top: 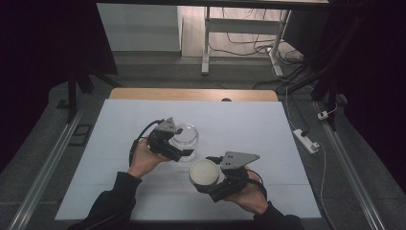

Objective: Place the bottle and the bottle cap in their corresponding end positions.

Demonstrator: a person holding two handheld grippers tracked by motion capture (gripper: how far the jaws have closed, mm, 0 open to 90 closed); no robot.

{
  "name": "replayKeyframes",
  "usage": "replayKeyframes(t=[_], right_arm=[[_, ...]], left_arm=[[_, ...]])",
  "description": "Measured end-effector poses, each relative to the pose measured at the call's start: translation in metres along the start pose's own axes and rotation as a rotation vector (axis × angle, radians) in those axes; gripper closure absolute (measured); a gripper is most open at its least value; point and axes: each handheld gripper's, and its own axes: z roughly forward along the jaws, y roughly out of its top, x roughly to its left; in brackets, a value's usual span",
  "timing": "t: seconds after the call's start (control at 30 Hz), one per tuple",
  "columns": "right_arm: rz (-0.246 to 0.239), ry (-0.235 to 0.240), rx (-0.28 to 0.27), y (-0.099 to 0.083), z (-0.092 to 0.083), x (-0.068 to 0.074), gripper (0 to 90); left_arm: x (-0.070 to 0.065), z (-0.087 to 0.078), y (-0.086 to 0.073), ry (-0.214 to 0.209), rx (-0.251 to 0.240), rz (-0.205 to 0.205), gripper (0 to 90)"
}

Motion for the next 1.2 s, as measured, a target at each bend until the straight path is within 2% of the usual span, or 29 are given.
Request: replayKeyframes(t=[0.27,0.57,0.9,1.2], right_arm=[[0.0,-0.008,0.025,-0.013,0.006,0.002,7.2],[0.005,-0.008,0.044,-0.023,0.014,0.002,7.2],[0.0,-0.006,0.092,-0.035,0.03,0.002,7.2],[-0.015,-0.023,0.13,-0.043,0.045,-0.003,7.2]], left_arm=[[0.007,0.008,0.004,0.009,-0.014,-0.005,7.6],[0.011,0.02,0.009,0.017,-0.017,0.006,7.6],[0.02,0.035,0.009,0.027,-0.017,0.0,7.6],[0.03,0.046,0.009,0.039,-0.02,-0.002,7.6]])
